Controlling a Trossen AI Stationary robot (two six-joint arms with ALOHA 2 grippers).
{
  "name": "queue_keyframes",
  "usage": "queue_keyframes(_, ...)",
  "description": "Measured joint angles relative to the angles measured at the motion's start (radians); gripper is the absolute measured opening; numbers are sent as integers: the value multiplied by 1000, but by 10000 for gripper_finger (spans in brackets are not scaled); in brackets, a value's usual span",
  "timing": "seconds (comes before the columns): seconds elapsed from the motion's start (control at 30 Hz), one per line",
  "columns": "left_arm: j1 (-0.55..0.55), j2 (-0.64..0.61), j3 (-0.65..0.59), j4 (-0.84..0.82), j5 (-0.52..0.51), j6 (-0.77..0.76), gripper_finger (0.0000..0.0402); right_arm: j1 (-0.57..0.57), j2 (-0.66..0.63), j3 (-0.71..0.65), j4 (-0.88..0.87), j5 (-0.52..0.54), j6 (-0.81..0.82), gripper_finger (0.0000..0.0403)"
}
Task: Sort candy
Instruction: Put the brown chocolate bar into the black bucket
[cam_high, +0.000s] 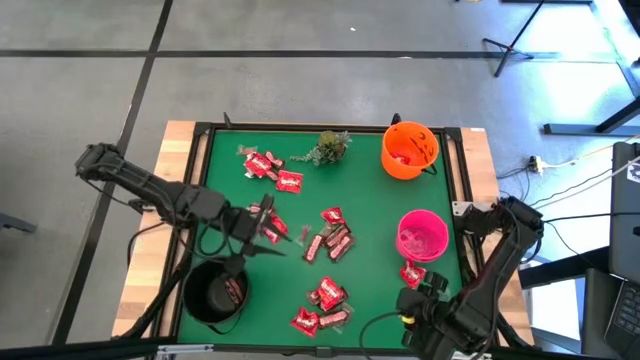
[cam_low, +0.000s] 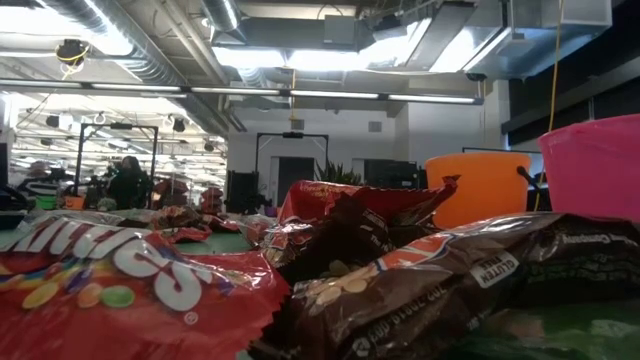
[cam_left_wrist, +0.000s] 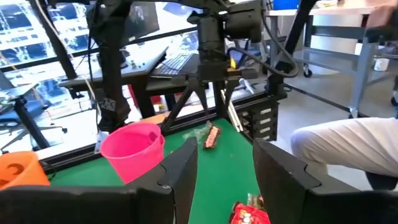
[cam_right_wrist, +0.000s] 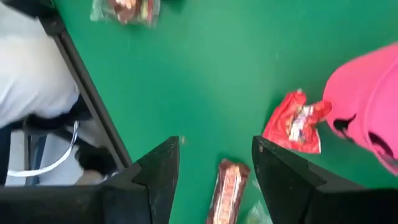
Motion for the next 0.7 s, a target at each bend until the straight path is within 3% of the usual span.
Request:
queue_keyframes(0.2,33,0,0,-2,11,19,144,-1,34,0,5,26,0,198)
queue_keyframes(0.43,105,-14,-7,-3,126,25,144,-1,66,0,6,61,18,198)
queue_keyframes(0.7,173,-72,-71,2,130,14,144,-1,65,0,12,123,68,198)
